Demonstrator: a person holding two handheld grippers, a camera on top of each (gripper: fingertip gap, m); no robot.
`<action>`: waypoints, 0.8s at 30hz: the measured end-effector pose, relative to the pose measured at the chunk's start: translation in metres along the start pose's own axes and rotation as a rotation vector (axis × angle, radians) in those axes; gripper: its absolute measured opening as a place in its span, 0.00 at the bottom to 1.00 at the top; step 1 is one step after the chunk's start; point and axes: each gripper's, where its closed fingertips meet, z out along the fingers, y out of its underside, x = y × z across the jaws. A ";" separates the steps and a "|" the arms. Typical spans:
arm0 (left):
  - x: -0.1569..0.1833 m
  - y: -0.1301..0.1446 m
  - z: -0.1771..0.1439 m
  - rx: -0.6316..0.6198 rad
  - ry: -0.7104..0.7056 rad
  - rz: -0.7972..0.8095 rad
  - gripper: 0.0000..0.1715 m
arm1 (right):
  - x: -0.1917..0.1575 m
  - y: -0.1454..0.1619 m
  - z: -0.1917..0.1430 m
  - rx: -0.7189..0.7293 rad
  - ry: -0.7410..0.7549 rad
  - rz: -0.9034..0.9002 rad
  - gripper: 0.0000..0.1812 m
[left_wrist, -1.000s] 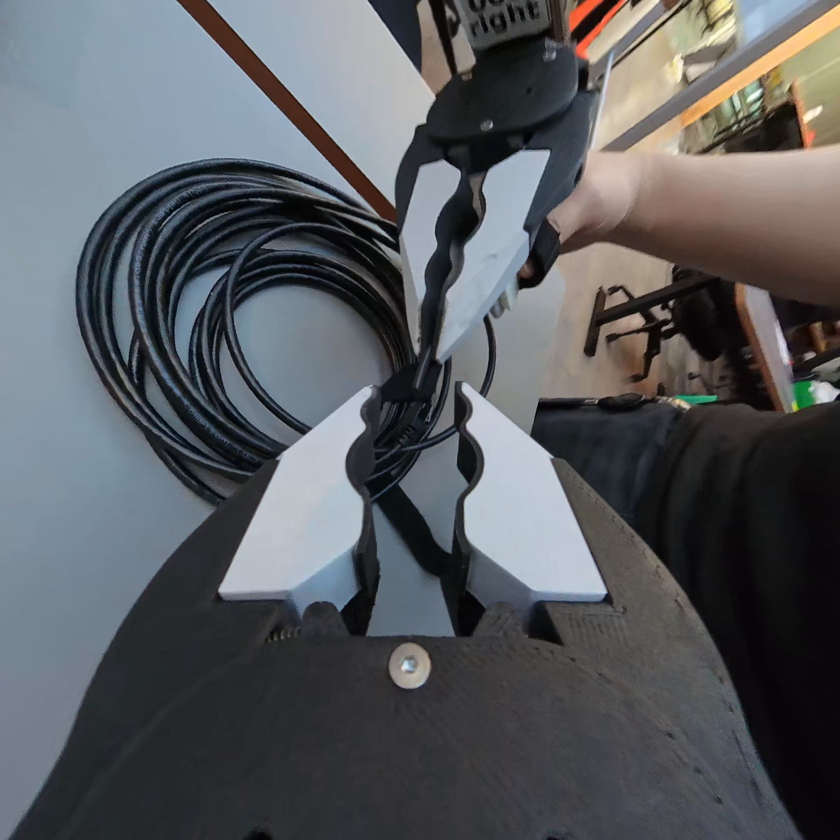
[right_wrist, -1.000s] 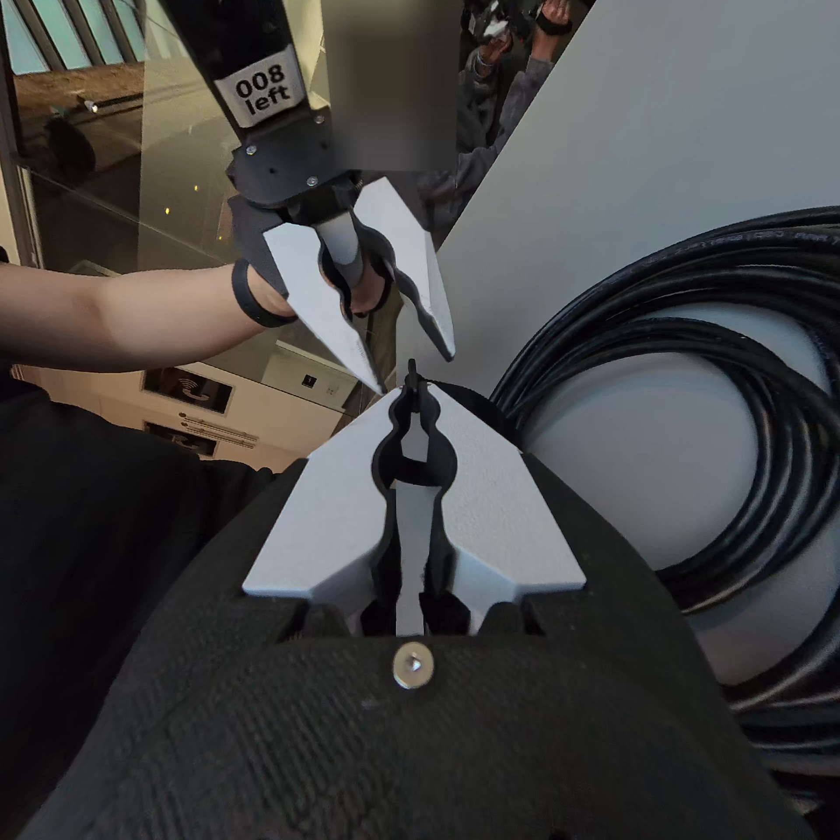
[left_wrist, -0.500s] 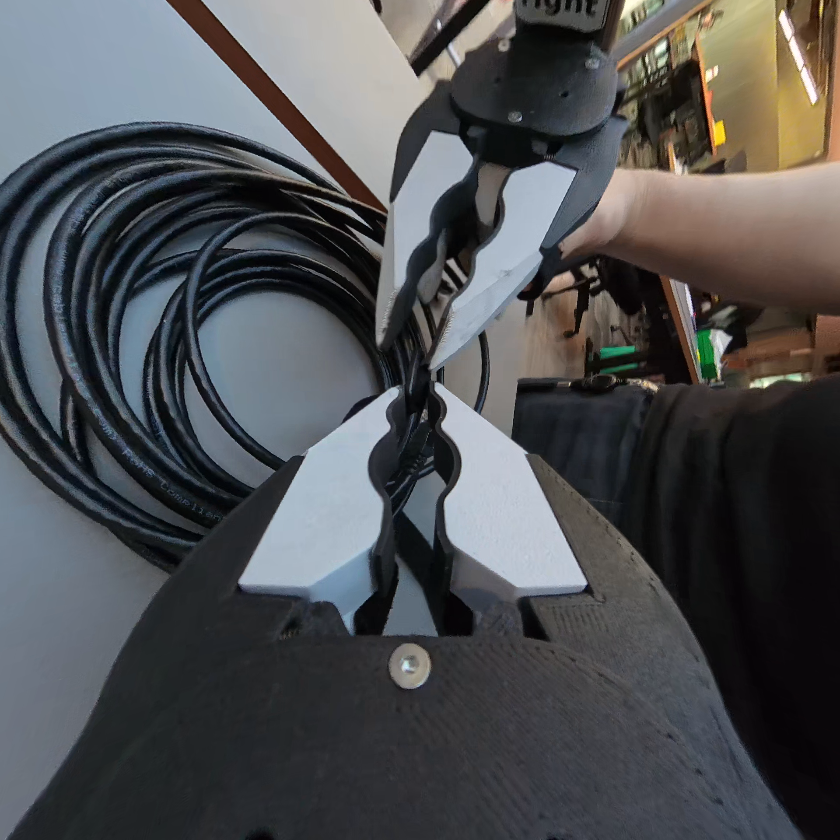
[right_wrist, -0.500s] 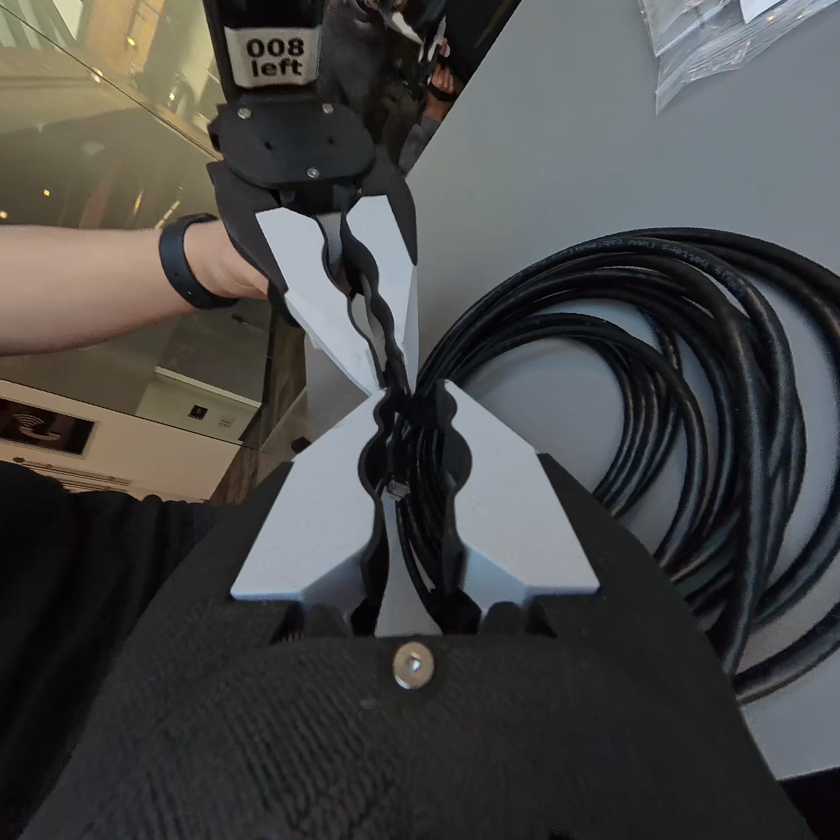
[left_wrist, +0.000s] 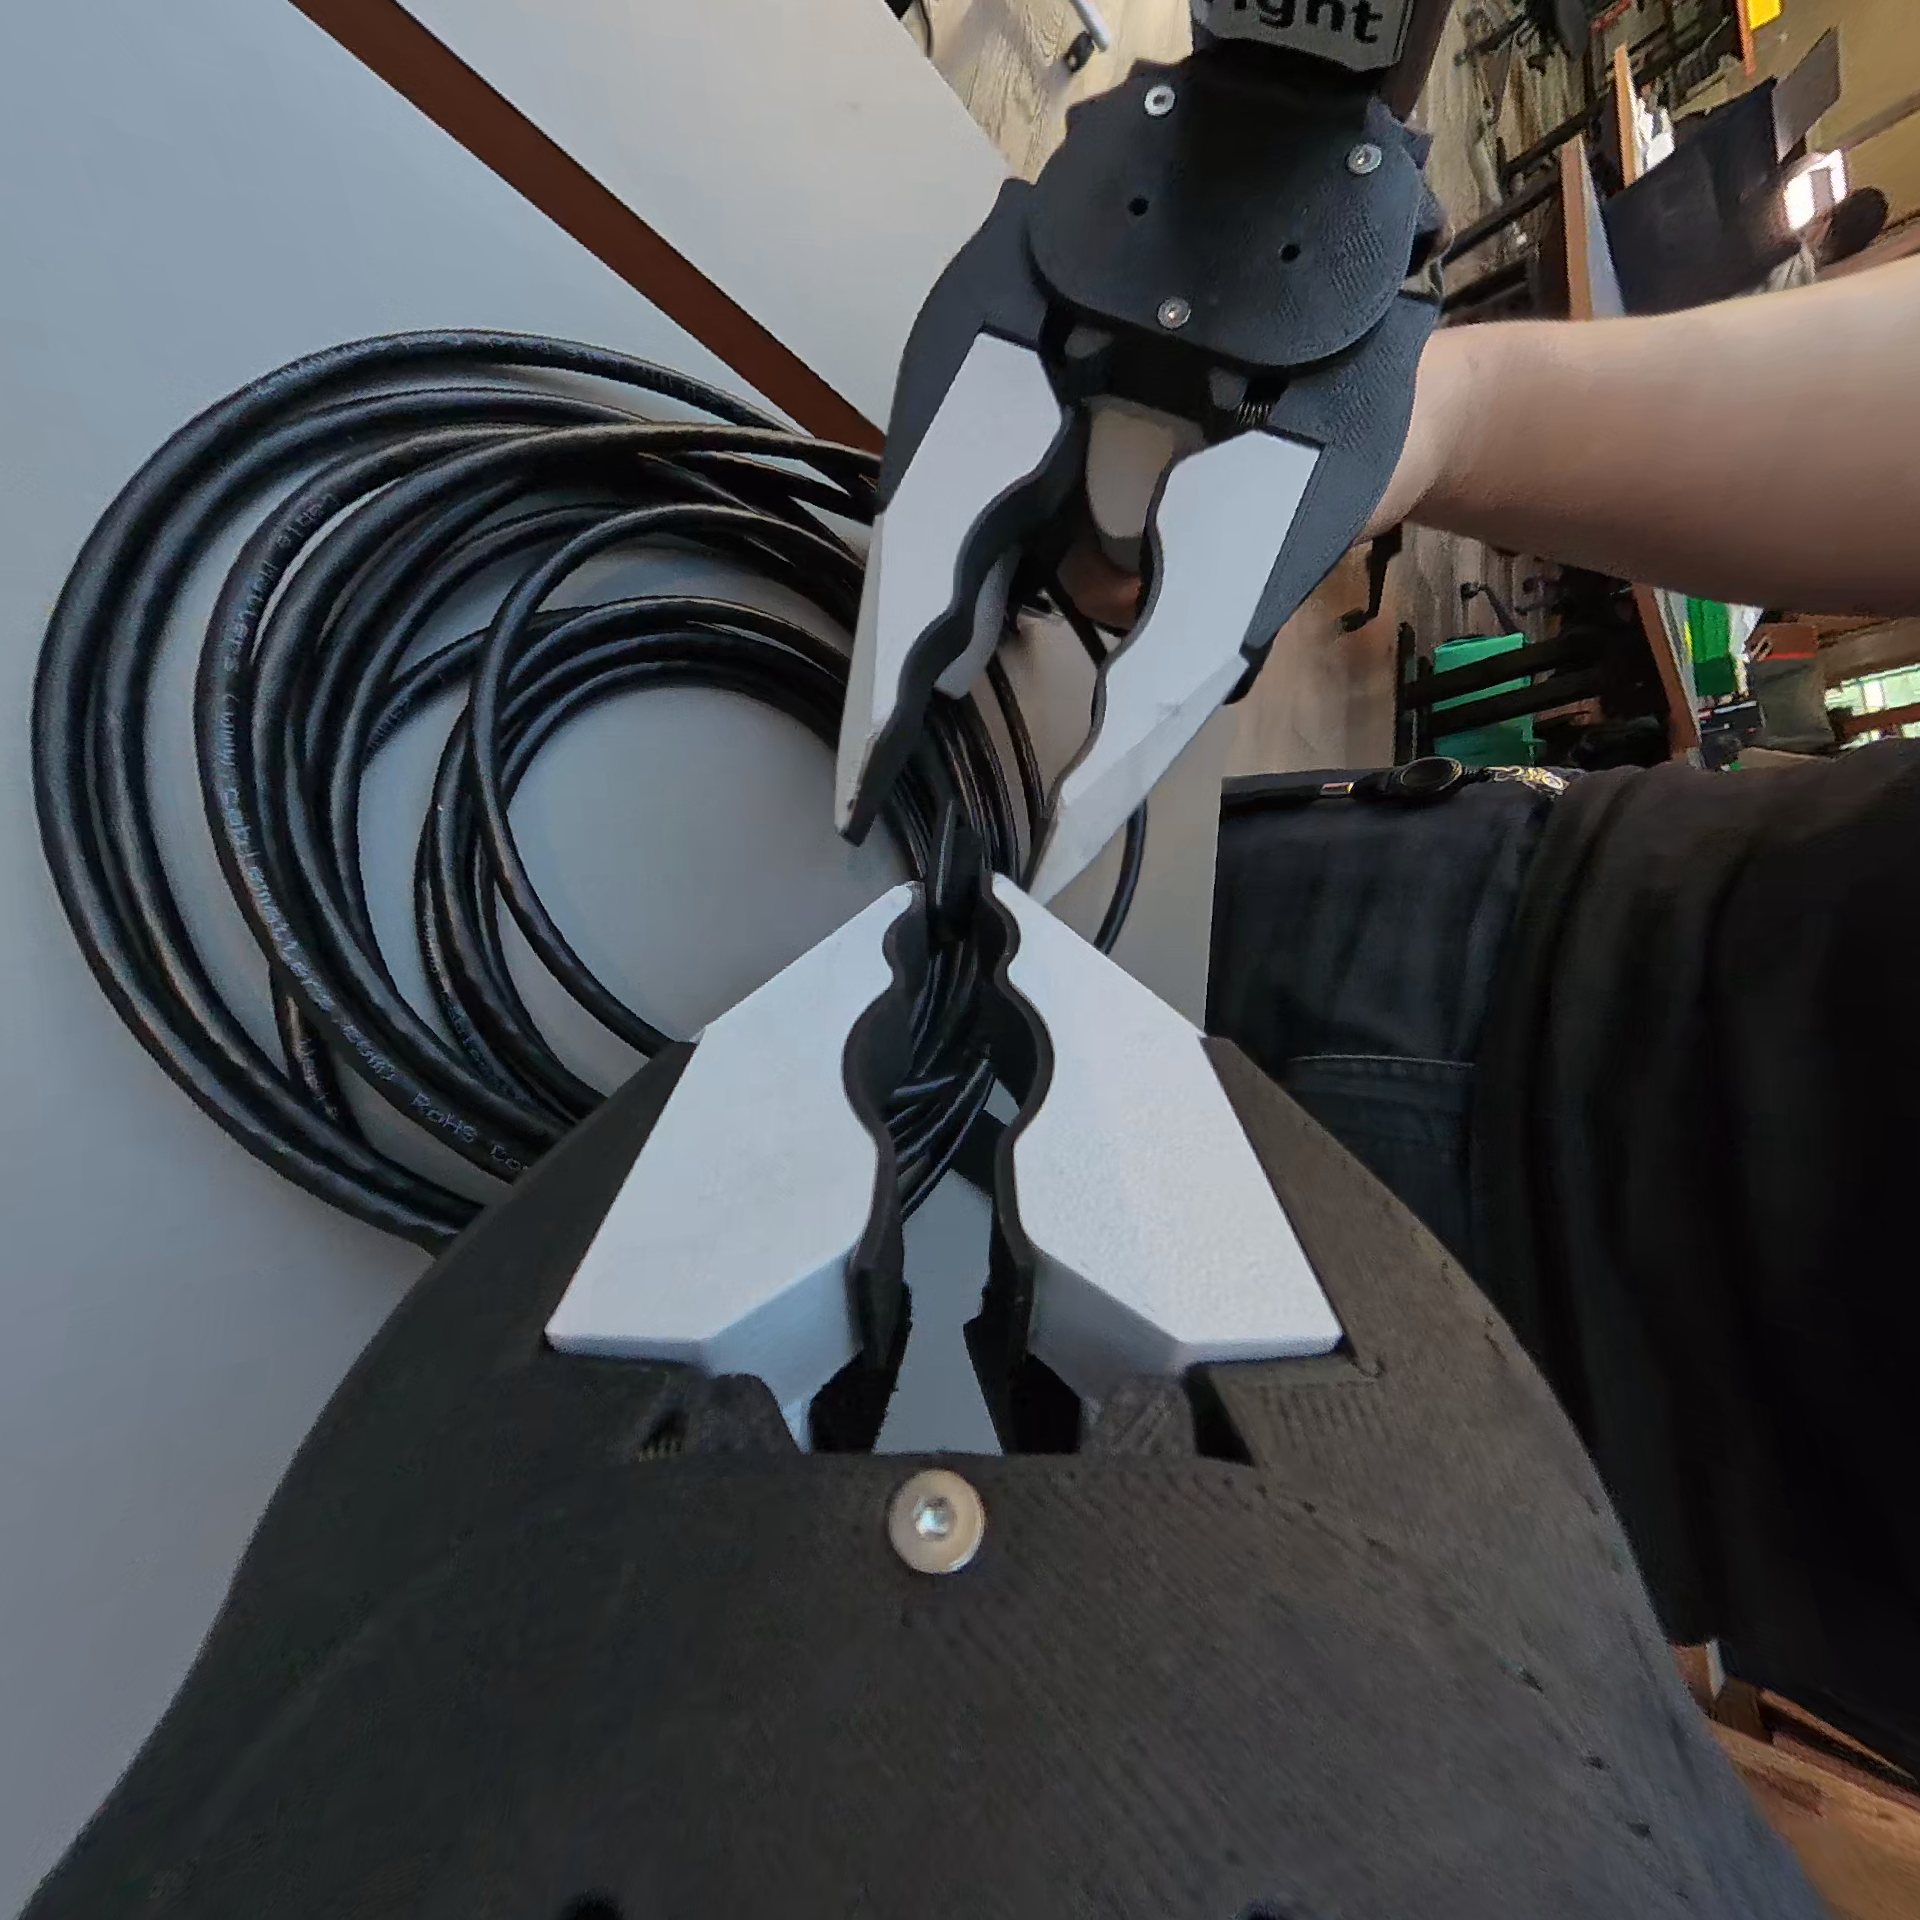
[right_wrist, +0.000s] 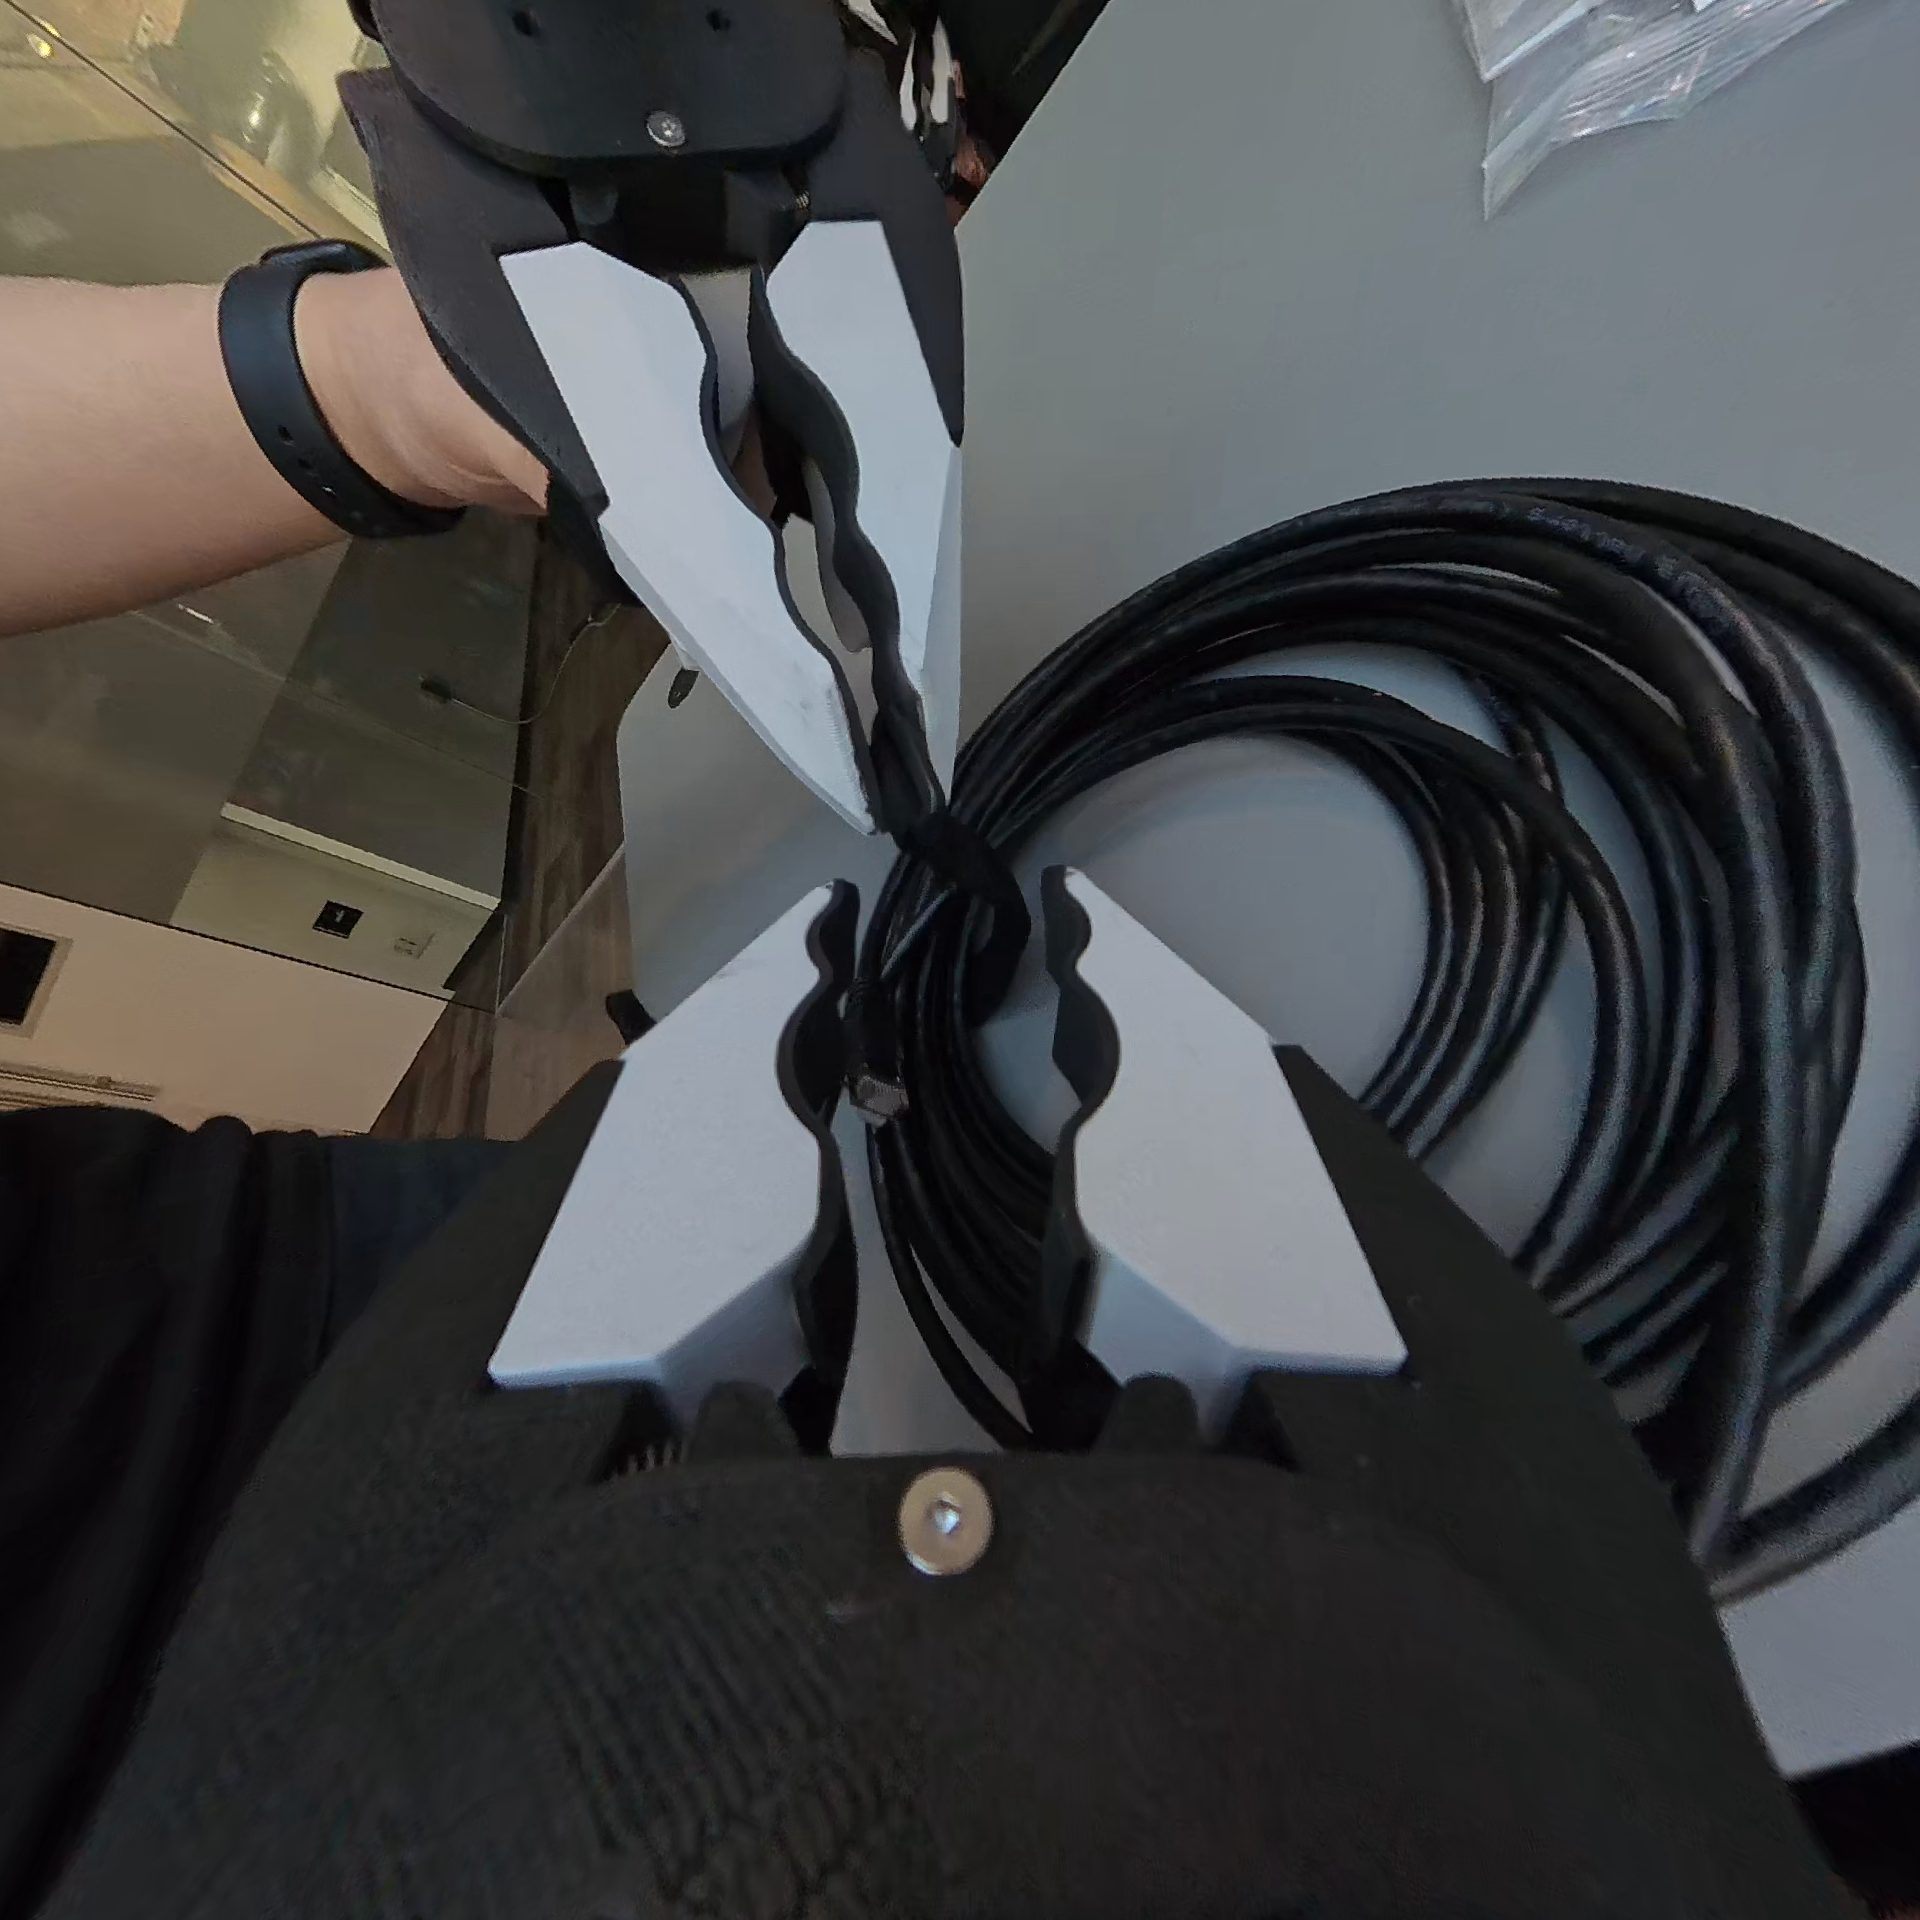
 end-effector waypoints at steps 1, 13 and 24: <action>0.001 0.000 0.000 -0.004 0.002 0.008 0.03 | -0.002 -0.003 0.004 0.012 0.002 -0.006 0.20; 0.029 0.018 -0.068 0.300 -0.113 -0.061 0.03 | 0.004 -0.008 0.008 -0.058 0.192 -0.257 0.01; 0.115 0.074 -0.115 0.666 -0.882 0.133 0.09 | -0.003 -0.004 0.011 -0.172 0.173 -0.339 0.01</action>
